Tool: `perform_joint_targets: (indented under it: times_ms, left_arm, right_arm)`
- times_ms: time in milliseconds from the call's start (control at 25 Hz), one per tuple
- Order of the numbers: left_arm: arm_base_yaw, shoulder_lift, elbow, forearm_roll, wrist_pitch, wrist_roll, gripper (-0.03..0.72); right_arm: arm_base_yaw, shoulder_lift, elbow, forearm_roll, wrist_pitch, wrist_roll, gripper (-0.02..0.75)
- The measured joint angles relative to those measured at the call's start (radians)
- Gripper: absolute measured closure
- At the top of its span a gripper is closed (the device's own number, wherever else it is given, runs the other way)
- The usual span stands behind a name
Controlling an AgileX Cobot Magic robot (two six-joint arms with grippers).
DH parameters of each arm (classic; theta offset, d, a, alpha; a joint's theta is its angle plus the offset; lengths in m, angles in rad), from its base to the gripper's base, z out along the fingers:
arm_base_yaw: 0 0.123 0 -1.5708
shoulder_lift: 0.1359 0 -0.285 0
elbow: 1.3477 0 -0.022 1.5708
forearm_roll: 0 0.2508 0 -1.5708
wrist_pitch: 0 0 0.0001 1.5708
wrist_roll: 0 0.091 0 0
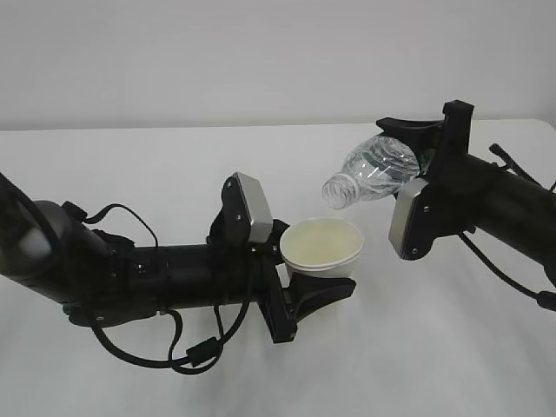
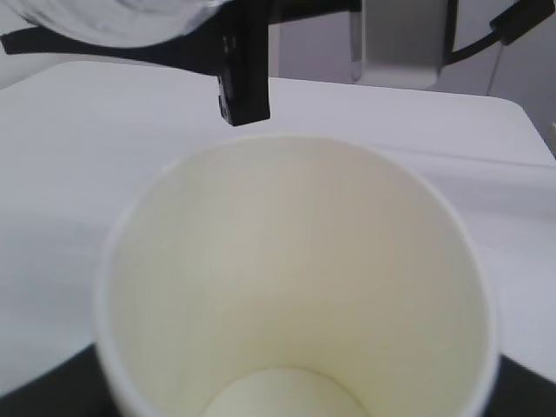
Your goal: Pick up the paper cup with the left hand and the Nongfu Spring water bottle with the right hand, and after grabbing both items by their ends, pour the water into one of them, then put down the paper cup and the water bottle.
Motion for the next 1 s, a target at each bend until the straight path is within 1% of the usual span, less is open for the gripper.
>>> perform_joint_targets:
  times_ms: [1000]
  left_arm:
    - [0.000, 0.000, 0.000, 0.003, -0.008, -0.004, 0.225]
  right_arm:
    - [0.000, -0.002, -0.009, -0.004, -0.002, -0.050, 0.309]
